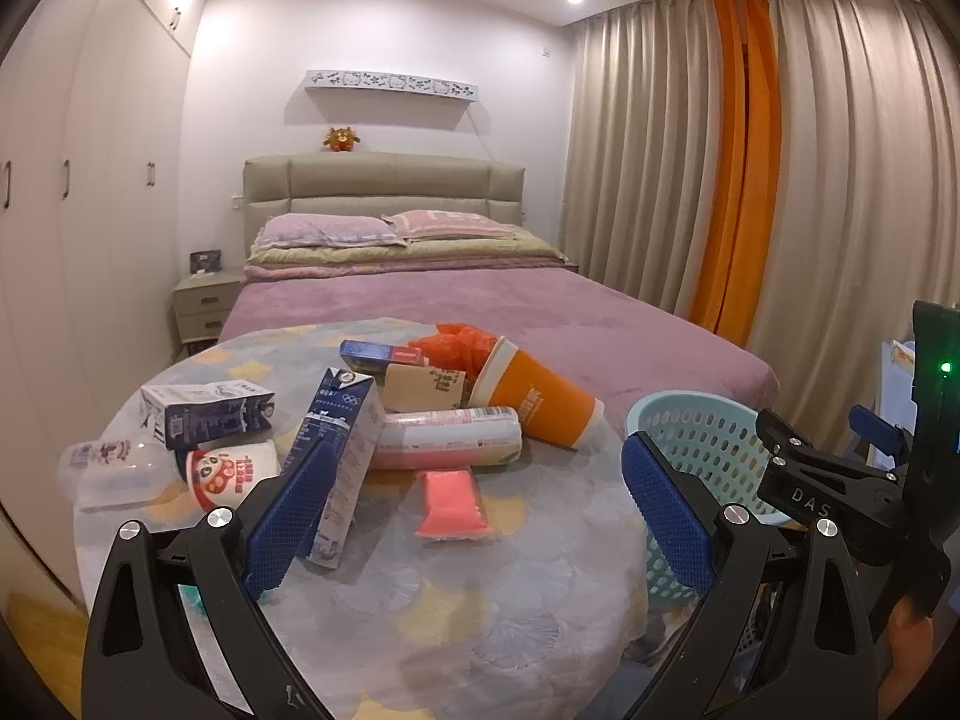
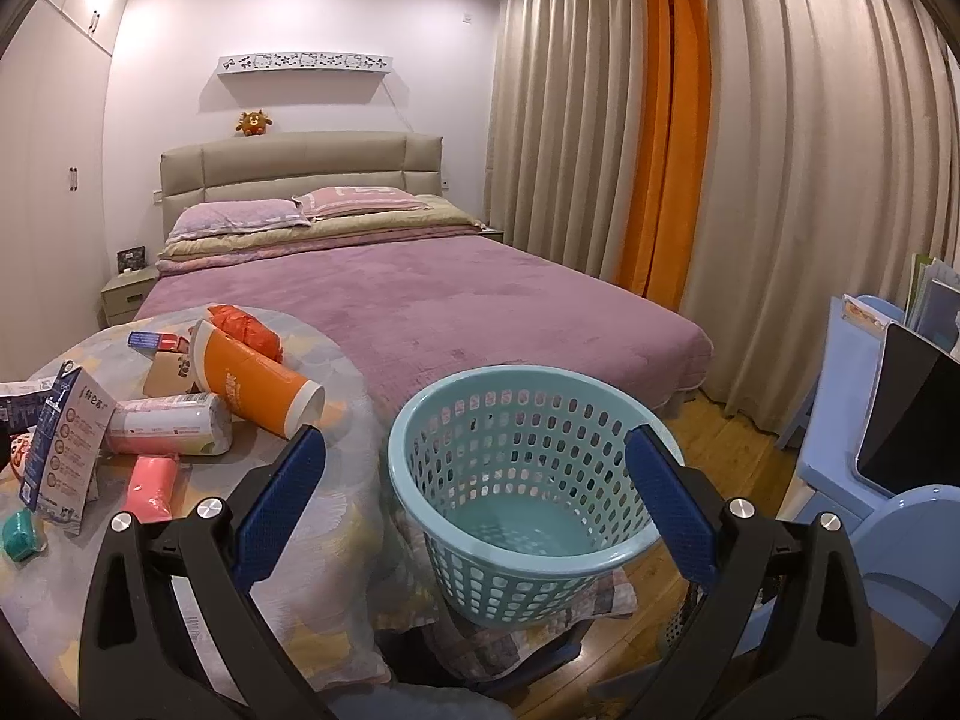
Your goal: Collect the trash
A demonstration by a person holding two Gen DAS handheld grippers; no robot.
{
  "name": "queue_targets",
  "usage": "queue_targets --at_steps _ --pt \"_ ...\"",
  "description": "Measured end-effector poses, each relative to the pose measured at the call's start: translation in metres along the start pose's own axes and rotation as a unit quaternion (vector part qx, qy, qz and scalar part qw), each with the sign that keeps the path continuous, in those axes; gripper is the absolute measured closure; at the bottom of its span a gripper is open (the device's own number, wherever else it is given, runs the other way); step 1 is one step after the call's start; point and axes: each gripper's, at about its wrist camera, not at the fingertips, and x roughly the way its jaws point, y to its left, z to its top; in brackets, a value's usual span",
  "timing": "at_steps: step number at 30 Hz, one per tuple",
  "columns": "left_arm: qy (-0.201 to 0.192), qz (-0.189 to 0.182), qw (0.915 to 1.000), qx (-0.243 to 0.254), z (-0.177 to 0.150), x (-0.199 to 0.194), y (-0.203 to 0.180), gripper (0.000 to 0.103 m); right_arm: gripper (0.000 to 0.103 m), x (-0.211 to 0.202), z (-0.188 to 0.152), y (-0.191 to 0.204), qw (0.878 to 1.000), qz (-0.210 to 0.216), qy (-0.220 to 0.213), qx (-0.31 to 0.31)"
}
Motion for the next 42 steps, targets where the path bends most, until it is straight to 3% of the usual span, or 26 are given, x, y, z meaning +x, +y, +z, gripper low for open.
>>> queue_targets --at_steps 36,42 --pt "0.001 0.001 0.9999 -0.013 0.005 -0.001 0.011 0.010 0.008 0.002 0.000 0.005 1.000 0.009 0.007 0.000" --pt "-0.001 0.025 0.9996 -0.010 0.006 -0.005 0.029 0.010 0.014 0.006 0.000 0.004 1.000 0.020 0.015 0.000"
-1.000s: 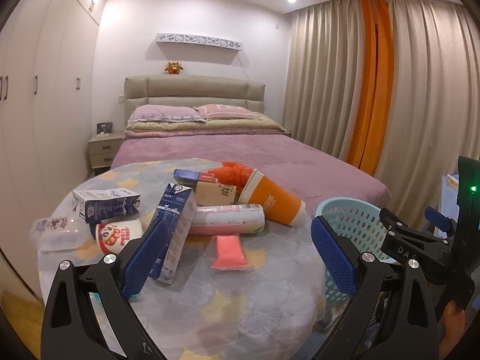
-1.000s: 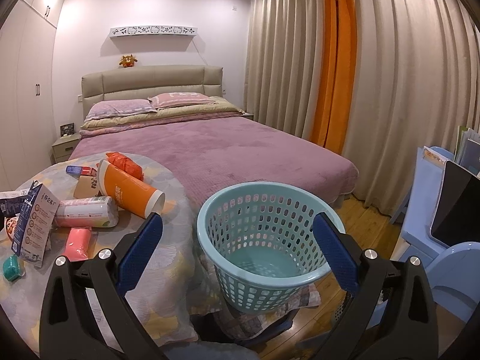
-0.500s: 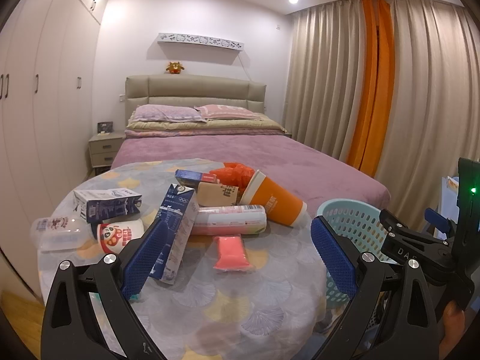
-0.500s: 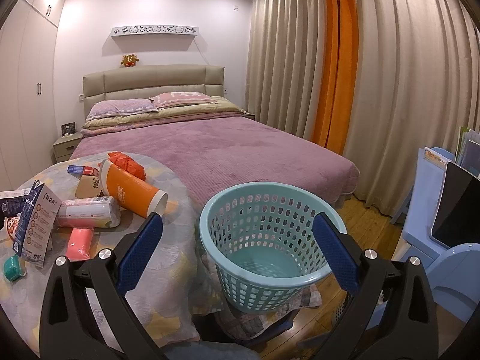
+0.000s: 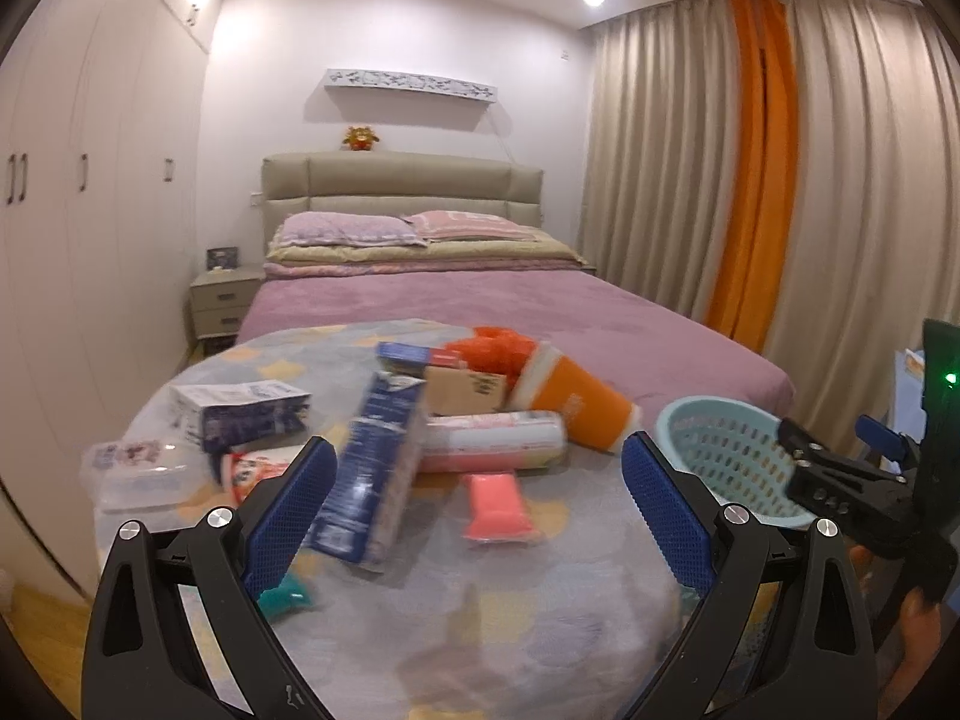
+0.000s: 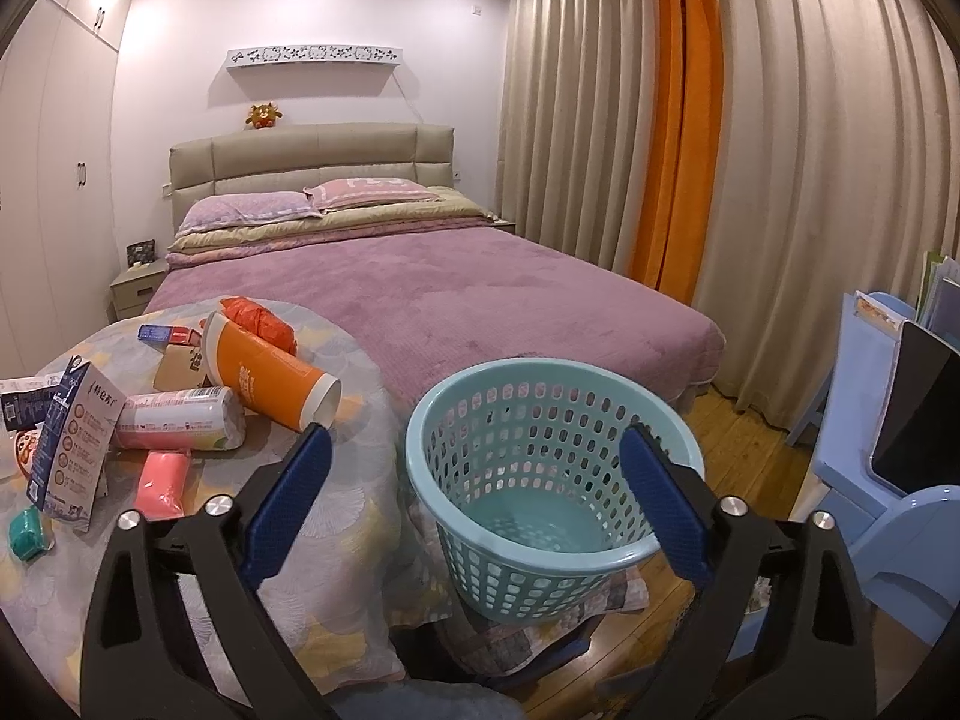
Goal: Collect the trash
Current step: 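Grasp the blue milk carton with the left tool while the right tool grasps the orange paper cup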
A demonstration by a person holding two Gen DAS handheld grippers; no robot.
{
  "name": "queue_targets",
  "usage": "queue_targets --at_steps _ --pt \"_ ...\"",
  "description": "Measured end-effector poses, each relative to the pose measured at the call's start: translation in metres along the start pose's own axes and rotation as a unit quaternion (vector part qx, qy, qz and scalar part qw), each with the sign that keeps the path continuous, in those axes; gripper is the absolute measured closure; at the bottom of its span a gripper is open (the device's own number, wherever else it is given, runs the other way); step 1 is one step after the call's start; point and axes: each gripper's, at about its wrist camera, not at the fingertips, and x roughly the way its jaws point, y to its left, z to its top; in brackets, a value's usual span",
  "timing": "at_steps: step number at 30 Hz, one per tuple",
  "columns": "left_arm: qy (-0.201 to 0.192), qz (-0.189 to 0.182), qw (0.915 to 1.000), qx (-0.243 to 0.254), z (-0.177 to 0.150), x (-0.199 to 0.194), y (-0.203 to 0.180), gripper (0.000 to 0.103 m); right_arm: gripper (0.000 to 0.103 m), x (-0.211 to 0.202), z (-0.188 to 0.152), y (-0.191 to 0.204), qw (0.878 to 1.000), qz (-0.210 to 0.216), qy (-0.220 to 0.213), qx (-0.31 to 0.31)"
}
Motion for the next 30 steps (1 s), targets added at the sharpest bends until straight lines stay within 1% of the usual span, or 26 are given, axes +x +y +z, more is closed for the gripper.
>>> queue_targets --at_steps 2,4,5,6,7,10,15,17,19,22,28,30 --pt "0.004 0.012 0.9999 -0.008 0.001 0.001 0.014 0.010 0.017 0.002 -0.001 0.002 1.000 0.006 0.003 -0.002" --pt "0.011 0.019 0.9996 -0.018 0.001 0.005 0.030 0.010 0.023 0.008 -0.001 0.007 1.000 0.015 0.009 -0.010" --pt "0.016 0.020 0.9994 -0.022 0.001 0.006 0.037 0.010 0.026 0.010 -0.001 0.009 1.000 0.019 0.013 -0.013" --pt "0.023 0.020 0.9992 -0.026 0.001 0.008 0.043 0.010 0.031 0.014 -0.001 0.011 0.999 0.027 0.018 -0.015" --pt "0.031 0.020 0.9988 -0.031 0.002 0.012 0.049 0.013 0.035 0.018 -0.001 0.013 0.999 0.036 0.023 -0.017" --pt "0.054 0.012 0.9977 -0.038 0.003 0.024 0.062 0.014 0.043 0.027 0.003 0.021 0.998 0.056 0.029 -0.024" --pt "0.094 -0.003 0.9950 -0.033 0.003 0.048 0.065 0.019 0.043 0.043 0.015 0.034 0.994 0.096 0.031 -0.039" --pt "0.115 -0.005 0.9928 -0.035 0.002 0.061 0.066 0.024 0.043 0.051 0.023 0.042 0.991 0.118 0.031 -0.048" --pt "0.130 -0.006 0.9909 -0.035 0.001 0.074 0.067 0.025 0.043 0.057 0.029 0.050 0.988 0.135 0.028 -0.062" --pt "0.143 -0.005 0.9890 -0.038 0.001 0.085 0.072 0.026 0.043 0.069 0.036 0.060 0.983 0.162 0.026 -0.079" --pt "0.165 0.001 0.9856 -0.035 0.003 0.105 0.076 0.026 0.043 0.101 0.051 0.073 0.972 0.205 0.053 -0.106" --pt "0.173 0.001 0.9843 -0.036 0.002 0.112 0.077 0.028 0.043 0.109 0.053 0.080 0.968 0.215 0.061 -0.118"
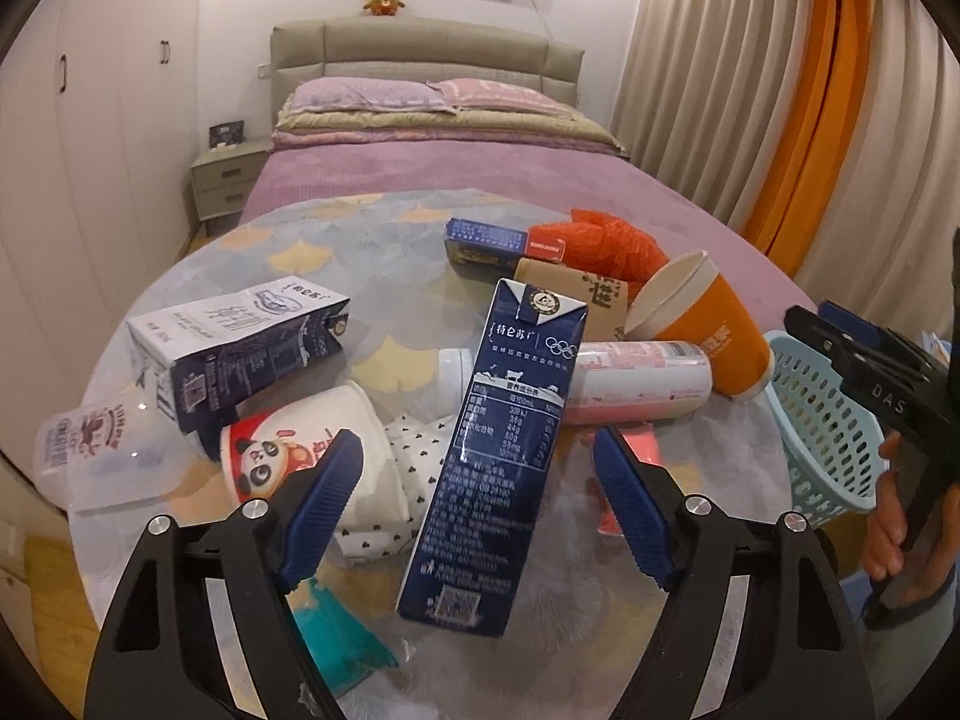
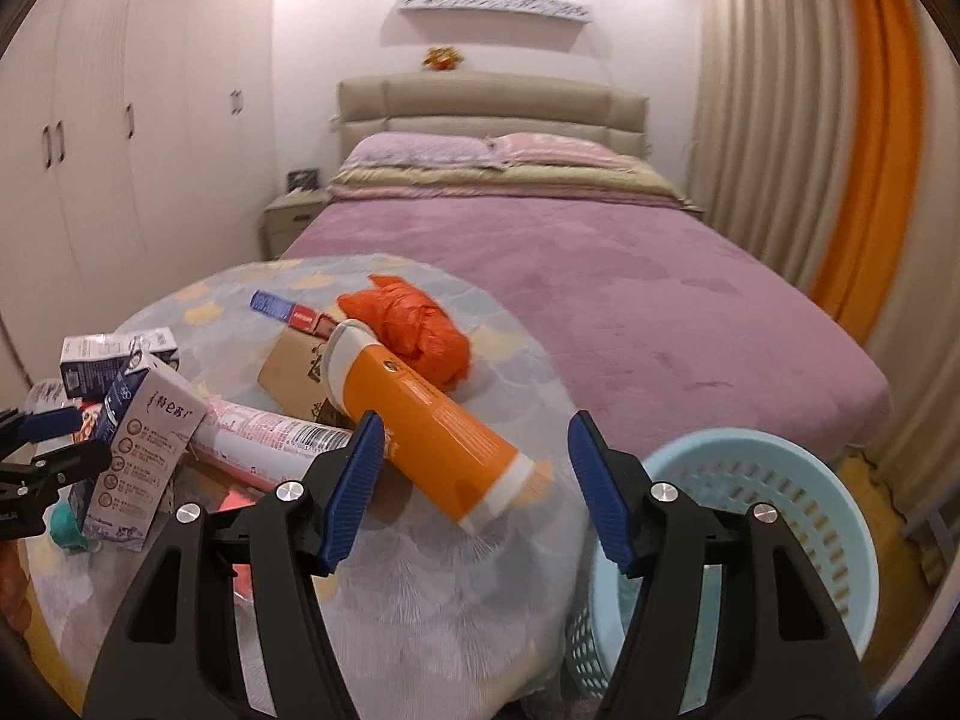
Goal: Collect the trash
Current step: 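Grasp the blue milk carton with the left tool while the right tool grasps the orange paper cup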
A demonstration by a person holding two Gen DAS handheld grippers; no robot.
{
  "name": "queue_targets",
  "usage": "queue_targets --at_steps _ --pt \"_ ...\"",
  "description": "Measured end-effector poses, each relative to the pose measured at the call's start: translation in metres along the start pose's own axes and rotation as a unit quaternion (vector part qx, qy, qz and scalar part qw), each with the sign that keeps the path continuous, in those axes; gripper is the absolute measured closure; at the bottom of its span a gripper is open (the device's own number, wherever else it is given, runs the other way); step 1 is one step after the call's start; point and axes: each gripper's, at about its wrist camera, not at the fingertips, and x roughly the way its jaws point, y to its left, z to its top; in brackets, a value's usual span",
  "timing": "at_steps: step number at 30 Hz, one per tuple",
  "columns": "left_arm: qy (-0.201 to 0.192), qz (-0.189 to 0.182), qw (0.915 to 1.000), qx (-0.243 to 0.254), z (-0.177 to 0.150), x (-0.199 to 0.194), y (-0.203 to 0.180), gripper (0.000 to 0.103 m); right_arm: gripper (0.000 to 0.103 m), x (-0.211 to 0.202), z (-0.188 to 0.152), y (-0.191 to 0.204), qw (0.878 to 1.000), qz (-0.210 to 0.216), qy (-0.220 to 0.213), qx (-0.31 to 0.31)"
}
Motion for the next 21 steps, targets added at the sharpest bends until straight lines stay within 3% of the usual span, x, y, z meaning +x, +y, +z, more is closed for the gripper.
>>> queue_targets --at_steps 13,18,21 --pt "0.046 -0.015 0.9988 0.004 0.001 0.033 -0.008 0.048 0.043 0.071 0.010 -0.004 0.993 0.076 0.085 -0.025" --pt "0.049 -0.015 0.9987 0.006 0.000 0.037 -0.010 0.052 0.044 0.082 0.011 -0.007 0.991 0.092 0.097 -0.024" --pt "0.052 -0.015 0.9985 0.007 0.001 0.038 -0.010 0.061 0.047 0.081 0.008 -0.005 0.990 0.095 0.097 -0.034"
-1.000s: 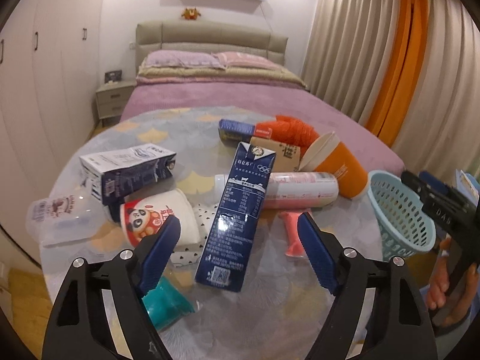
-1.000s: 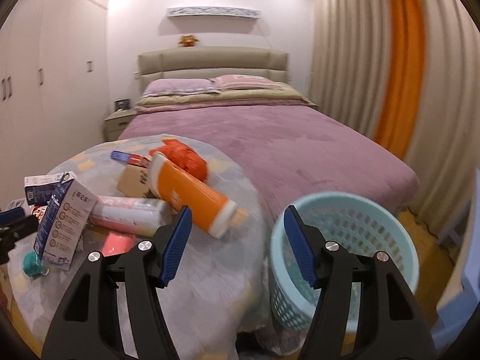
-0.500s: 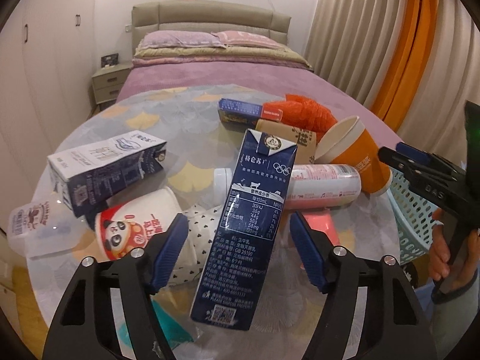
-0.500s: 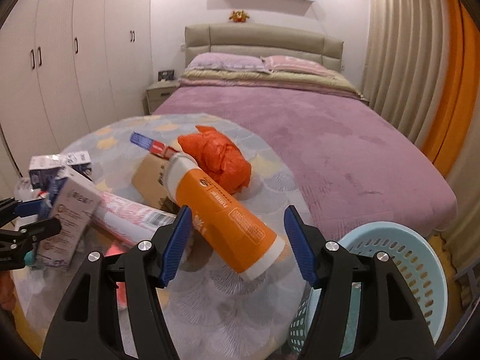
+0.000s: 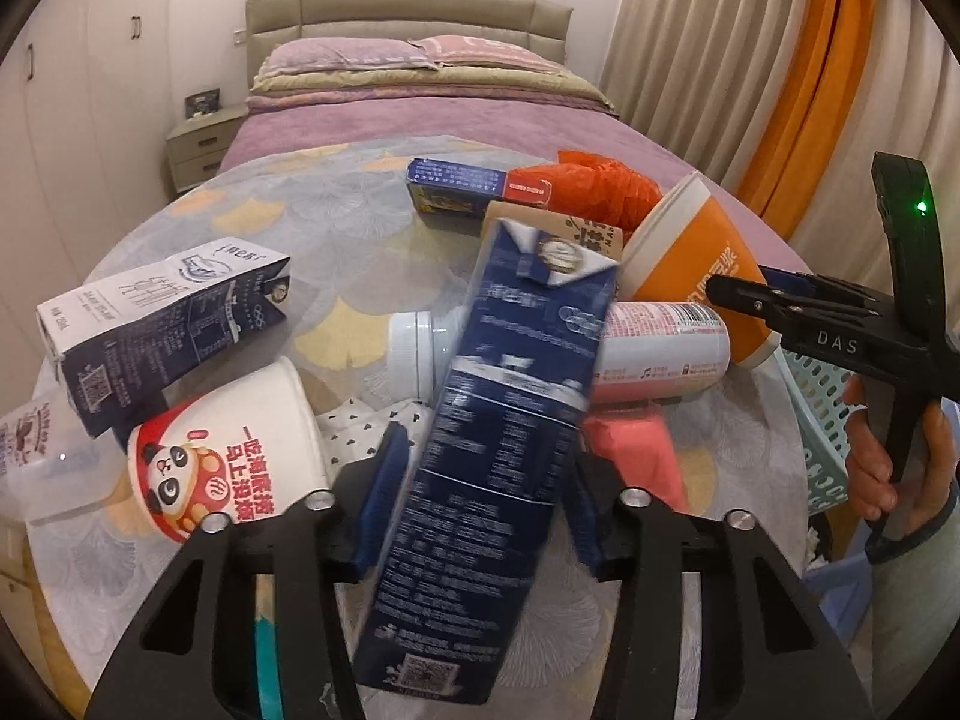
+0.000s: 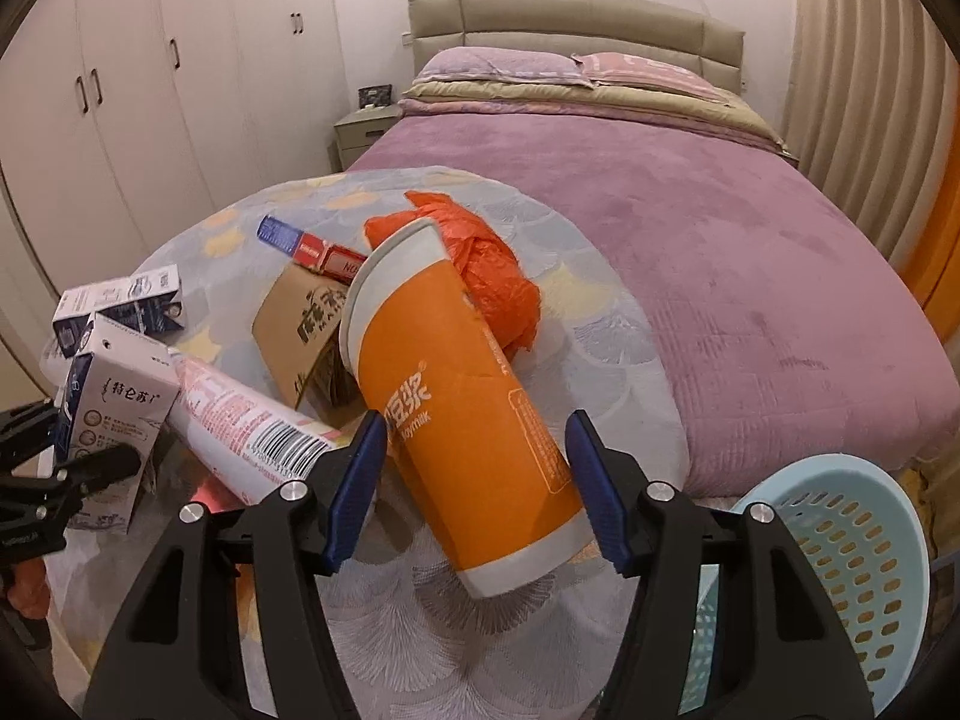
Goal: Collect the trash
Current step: 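Grasp the blue milk carton with the left tool while the right tool grasps the orange paper cup, then carry both items over the blue basket and open both tools to drop them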
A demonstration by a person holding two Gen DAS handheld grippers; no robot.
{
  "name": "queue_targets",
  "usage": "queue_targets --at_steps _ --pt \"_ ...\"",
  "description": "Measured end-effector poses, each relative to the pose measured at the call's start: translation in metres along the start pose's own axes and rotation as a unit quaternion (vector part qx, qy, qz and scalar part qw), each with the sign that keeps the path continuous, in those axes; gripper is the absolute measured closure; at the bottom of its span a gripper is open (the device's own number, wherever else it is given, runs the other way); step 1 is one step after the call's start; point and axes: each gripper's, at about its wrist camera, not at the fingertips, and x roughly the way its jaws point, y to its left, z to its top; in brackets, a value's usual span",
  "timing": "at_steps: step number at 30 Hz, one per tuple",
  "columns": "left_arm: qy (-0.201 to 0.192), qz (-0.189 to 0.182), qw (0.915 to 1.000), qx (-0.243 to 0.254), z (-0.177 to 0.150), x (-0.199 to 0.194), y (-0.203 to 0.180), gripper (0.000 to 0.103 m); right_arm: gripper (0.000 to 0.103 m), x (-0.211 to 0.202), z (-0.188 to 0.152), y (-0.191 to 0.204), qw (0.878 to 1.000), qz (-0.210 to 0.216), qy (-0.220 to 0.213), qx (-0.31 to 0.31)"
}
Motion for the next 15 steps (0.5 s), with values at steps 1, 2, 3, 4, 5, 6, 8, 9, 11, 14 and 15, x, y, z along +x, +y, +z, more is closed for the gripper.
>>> queue_targets --at_steps 1,2,3,4,5,6,8,9,11,14,15 --pt "-0.001 0.000 1.0000 -0.001 0.000 0.000 0.000 0.062 0.049 -0.002 -0.002 0.001 1.000 0.001 -0.003 -0.003" --pt "-0.002 0.000 1.0000 -0.002 0.000 -0.002 -0.001 0.064 0.049 -0.002 -0.003 0.001 1.000 0.002 -0.004 -0.005" --pt "-0.004 0.000 1.0000 -0.002 0.000 -0.002 -0.002 0.065 0.051 -0.004 -0.004 0.002 1.000 0.003 -0.006 -0.006" --pt "-0.007 0.001 1.0000 -0.002 0.000 -0.004 -0.002 0.067 0.052 -0.005 -0.006 0.003 1.000 0.003 -0.009 -0.008" --pt "-0.010 0.001 1.0000 -0.002 0.000 -0.005 -0.003 0.068 0.053 -0.006 -0.007 0.004 1.000 0.002 -0.011 -0.010" --pt "-0.013 0.001 0.9999 -0.002 0.000 -0.007 -0.004 0.068 0.054 -0.007 -0.009 0.005 1.000 0.001 -0.013 -0.010" --pt "-0.023 0.001 0.9997 -0.002 0.001 -0.011 -0.006 0.070 0.057 -0.012 -0.012 0.007 1.000 -0.002 -0.018 -0.010" --pt "-0.028 0.000 0.9996 -0.001 0.002 -0.012 -0.008 0.070 0.058 -0.013 -0.013 0.008 1.000 -0.003 -0.020 -0.010" --pt "-0.042 0.000 0.9991 0.001 0.003 -0.020 -0.010 0.070 0.058 -0.018 -0.016 0.011 1.000 -0.007 -0.028 -0.007" --pt "-0.057 -0.004 0.9984 0.001 0.005 -0.030 -0.013 0.070 0.059 -0.031 -0.019 0.011 0.999 -0.016 -0.046 -0.001" --pt "-0.061 -0.005 0.9981 0.002 0.006 -0.033 -0.013 0.070 0.059 -0.036 -0.020 0.010 0.999 -0.017 -0.051 0.002"
